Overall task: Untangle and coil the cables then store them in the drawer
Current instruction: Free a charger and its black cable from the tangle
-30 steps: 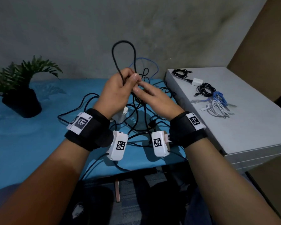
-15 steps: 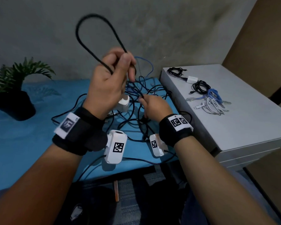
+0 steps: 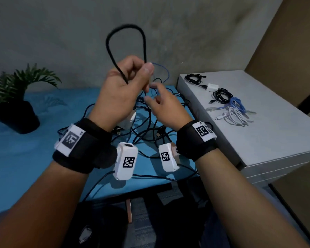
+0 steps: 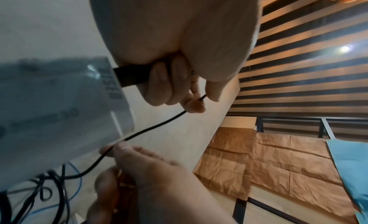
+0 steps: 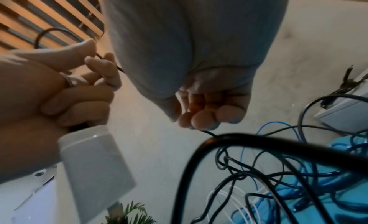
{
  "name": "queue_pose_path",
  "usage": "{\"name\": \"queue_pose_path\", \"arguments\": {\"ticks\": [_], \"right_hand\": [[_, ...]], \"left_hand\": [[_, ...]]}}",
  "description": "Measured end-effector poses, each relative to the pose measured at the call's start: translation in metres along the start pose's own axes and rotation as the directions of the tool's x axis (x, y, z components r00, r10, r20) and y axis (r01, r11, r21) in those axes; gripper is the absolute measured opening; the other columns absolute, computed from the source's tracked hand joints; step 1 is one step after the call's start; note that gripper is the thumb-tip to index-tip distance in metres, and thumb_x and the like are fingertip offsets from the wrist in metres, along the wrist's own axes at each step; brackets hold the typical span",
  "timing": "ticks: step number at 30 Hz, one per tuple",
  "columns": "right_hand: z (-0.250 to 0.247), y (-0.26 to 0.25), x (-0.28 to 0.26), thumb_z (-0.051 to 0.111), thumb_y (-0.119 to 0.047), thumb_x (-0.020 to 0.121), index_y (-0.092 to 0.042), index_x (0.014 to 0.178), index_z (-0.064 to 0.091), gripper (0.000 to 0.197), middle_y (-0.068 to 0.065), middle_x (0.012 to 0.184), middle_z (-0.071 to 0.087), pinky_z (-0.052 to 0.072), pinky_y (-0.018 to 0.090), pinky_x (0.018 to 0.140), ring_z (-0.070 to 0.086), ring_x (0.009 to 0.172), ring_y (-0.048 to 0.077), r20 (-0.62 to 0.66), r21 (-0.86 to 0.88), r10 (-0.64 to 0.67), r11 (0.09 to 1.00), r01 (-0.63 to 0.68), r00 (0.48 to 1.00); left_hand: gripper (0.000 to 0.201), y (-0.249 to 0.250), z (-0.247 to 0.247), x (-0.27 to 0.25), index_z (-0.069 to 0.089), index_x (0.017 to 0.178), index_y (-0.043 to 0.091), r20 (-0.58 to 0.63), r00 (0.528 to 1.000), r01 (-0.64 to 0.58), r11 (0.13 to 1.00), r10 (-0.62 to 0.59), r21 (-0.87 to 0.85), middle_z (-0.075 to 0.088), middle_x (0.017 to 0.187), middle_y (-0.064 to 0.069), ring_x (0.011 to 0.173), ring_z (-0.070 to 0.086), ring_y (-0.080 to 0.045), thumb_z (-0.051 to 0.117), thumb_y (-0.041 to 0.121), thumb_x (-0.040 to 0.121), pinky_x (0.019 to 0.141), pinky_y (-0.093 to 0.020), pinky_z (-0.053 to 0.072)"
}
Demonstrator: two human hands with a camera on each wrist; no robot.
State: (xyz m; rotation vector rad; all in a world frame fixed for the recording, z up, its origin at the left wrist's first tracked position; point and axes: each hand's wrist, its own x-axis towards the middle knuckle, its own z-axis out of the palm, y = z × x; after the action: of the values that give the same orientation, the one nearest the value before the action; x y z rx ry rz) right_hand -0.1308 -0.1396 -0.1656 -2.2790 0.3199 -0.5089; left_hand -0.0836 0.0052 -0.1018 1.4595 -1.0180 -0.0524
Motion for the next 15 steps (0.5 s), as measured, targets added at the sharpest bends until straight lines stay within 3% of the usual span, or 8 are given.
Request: {"name": "queue_pose_path", "arguments": {"ticks": [1,3,7,10,13,15], "right_hand": [[0.0,-0.005,0.0,0.051,-0.029,0.104,-0.022,0.112,0.058,0.013,-0.002,0.063,0.055,0.042,0.035,0.057,0.049,0.054,0.008,-0.028,0.031,-0.04,0.999,0.041,0.999],[0.0,-0.007,0.0,0.048,-0.024,0.105,-0.018,0.089,0.06,0.021,-0.001,0.068,0.063,0.049,0.037,0.065,0.058,0.06,0.013,-0.056,0.054,-0.068,0.996,0.071,0.996],[-0.004,-0.004,0.0,0.05,-0.016,0.103,-0.017,0.088,0.06,0.019,0.002,0.074,0.069,0.052,0.029,0.068,0.066,0.069,0.016,-0.042,0.143,-0.048,0.988,0.053,0.998],[-0.006,-0.004,0.003,0.056,-0.017,0.102,-0.016,0.092,0.06,0.011,0.002,0.073,0.068,0.049,0.026,0.065,0.065,0.066,0.014,-0.106,0.271,-0.038,0.96,0.065,0.994],[-0.013,-0.011,0.004,0.057,-0.007,0.102,-0.009,0.098,0.059,0.004,0.007,0.074,0.063,0.048,0.021,0.059,0.061,0.063,0.014,-0.19,0.444,-0.05,0.886,0.132,0.98],[-0.018,-0.016,0.005,0.058,-0.003,0.1,-0.005,0.098,0.059,0.003,0.008,0.071,0.061,0.048,0.021,0.06,0.059,0.063,0.014,-0.223,0.508,-0.11,0.835,0.211,0.969]], "left_hand": [[0.019,-0.001,0.002,-0.001,0.055,0.099,0.0,0.002,1.0,0.017,1.0,-0.017,-0.014,0.053,0.076,-0.018,0.046,0.045,0.002,0.051,0.017,0.106,0.05,-0.006,0.034],[0.014,0.0,0.004,-0.003,0.054,0.099,-0.001,0.008,1.0,0.022,0.999,-0.022,-0.046,0.051,0.074,-0.016,0.046,0.045,0.002,0.053,0.012,0.105,0.05,-0.006,0.034],[0.003,-0.006,0.002,-0.002,0.056,0.104,0.002,0.037,0.999,0.019,0.999,-0.018,-0.034,0.053,0.075,0.0,0.054,0.048,0.003,0.054,0.0,0.101,0.056,-0.006,0.037],[0.025,-0.019,0.0,0.003,0.059,0.115,0.01,0.049,0.994,0.094,0.995,-0.096,0.036,0.057,0.069,0.008,0.06,0.053,0.004,0.055,-0.003,0.094,0.064,-0.009,0.042],[0.038,-0.037,0.0,0.003,0.06,0.125,0.03,0.083,0.982,0.158,0.976,-0.172,0.153,0.061,0.067,0.011,0.071,0.06,-0.006,0.059,0.015,0.09,0.076,-0.023,0.049],[0.03,-0.047,0.003,0.001,0.064,0.118,0.036,0.134,0.978,0.133,0.97,-0.162,0.202,0.06,0.067,0.007,0.069,0.059,-0.015,0.061,0.028,0.09,0.069,-0.03,0.047]]}}
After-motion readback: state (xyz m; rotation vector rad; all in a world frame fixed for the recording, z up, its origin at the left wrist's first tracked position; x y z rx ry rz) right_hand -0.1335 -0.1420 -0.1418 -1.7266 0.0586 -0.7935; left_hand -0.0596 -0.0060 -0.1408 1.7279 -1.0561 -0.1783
